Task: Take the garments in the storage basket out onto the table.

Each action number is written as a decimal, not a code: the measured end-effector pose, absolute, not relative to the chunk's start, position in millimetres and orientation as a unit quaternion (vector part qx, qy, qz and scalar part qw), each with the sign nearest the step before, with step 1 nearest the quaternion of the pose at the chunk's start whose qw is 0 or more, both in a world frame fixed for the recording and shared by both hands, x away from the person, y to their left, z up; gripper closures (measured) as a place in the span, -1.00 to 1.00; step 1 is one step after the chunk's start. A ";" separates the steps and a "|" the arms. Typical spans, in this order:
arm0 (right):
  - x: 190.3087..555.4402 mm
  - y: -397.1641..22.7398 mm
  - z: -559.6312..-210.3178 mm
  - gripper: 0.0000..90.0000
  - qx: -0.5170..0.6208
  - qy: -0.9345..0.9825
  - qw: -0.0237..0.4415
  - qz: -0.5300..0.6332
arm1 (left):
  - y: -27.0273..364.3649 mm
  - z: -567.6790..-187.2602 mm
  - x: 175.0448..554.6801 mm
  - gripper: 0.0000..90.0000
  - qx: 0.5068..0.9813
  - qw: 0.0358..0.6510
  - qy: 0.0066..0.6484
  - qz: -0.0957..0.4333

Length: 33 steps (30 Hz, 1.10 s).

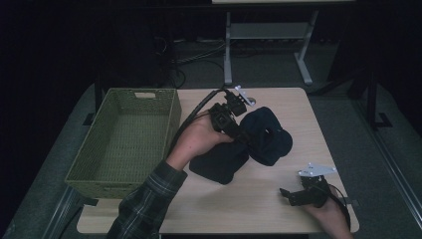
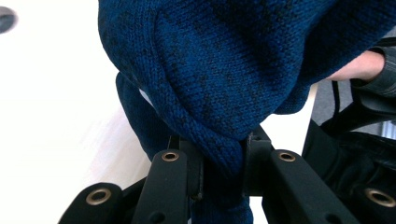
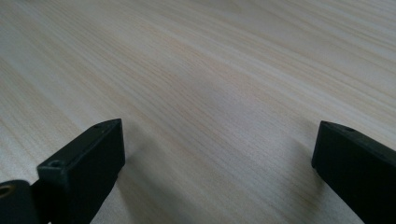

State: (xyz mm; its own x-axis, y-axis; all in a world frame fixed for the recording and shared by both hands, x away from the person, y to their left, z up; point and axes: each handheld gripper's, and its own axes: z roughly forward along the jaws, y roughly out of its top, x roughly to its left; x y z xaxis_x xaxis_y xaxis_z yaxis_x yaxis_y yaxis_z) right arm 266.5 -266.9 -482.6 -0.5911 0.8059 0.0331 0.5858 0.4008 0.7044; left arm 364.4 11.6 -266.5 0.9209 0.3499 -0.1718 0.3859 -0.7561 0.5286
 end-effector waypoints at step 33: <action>266.5 -266.7 -482.7 -0.95 0.425 0.821 0.156 0.347 | 2.6 -394.3 402.2 0.66 0.917 0.298 0.245 -0.100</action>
State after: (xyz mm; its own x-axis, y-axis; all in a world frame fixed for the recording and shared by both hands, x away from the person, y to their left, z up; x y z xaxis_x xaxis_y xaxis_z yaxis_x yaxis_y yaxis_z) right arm 266.5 -266.7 -482.7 -0.5902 0.8063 0.0386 0.5896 0.3979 0.7029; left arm 402.2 2.6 -394.3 0.8601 0.3891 -0.3298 0.5087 -0.7020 0.4984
